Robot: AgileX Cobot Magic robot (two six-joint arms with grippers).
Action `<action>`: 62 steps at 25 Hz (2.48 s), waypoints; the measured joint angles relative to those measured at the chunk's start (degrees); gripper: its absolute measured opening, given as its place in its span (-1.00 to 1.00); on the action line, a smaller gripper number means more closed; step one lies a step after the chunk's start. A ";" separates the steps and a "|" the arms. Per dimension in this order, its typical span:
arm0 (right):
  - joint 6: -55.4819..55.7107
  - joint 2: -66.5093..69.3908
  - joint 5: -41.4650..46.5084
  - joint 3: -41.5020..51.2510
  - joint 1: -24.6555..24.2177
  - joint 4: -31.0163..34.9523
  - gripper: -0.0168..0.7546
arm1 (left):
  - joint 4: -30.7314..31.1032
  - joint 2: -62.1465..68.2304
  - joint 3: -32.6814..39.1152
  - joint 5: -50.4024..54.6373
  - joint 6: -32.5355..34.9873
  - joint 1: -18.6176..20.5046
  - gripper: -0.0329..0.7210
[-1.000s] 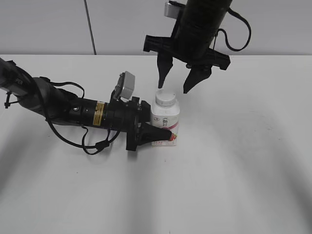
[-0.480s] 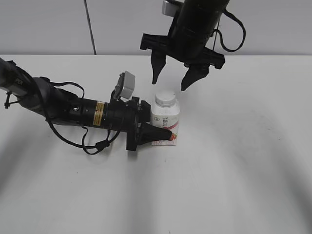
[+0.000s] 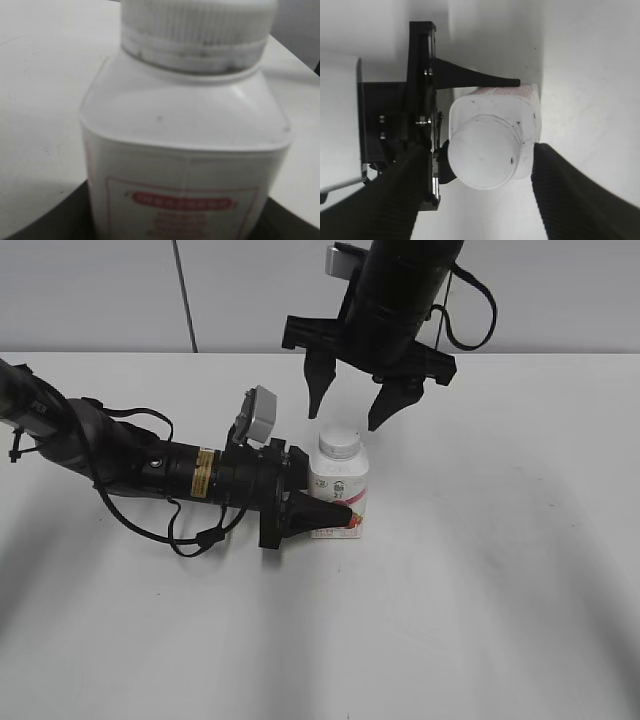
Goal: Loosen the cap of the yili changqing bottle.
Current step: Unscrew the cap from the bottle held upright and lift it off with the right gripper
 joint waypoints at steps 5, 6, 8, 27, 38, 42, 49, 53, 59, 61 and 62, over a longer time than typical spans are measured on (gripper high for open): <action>0.00 2.20 1.35 0.00 0.00 0.40 0.41 | 0.00 0.00 0.00 0.00 0.00 0.00 0.18; 0.00 2.44 1.58 0.00 0.00 0.44 0.41 | 0.00 0.00 0.00 0.00 0.00 0.00 0.18; 0.05 2.51 1.81 0.00 0.00 0.44 0.41 | 0.00 0.00 0.00 0.00 0.00 0.00 0.18; 0.05 2.51 0.22 0.00 0.00 0.85 0.41 | 0.00 0.00 0.00 0.00 -0.05 0.00 0.18; 0.00 2.93 0.36 0.00 0.11 1.15 0.26 | 0.00 0.00 0.00 0.00 -0.10 0.00 0.18; -0.15 3.60 0.64 0.00 0.11 1.27 0.26 | 0.00 0.00 0.00 0.00 -0.10 0.00 0.18; -0.15 3.60 1.08 -0.91 0.11 1.14 0.08 | -0.04 0.00 0.00 0.00 -0.22 0.00 0.18; -0.23 3.60 1.72 -1.04 0.11 1.14 0.07 | -0.04 0.00 0.00 0.00 -0.22 0.00 0.18; -1.54 3.60 2.04 -1.04 0.11 1.14 0.07 | -0.04 0.00 0.00 0.00 -0.17 0.00 0.18; -3.88 3.60 2.04 -1.04 0.11 1.14 0.07 | -0.04 0.00 0.00 0.00 -0.17 0.00 0.18; -5.67 3.60 2.09 -1.04 0.11 1.20 0.07 | -0.04 0.00 0.00 0.00 -0.17 0.00 0.18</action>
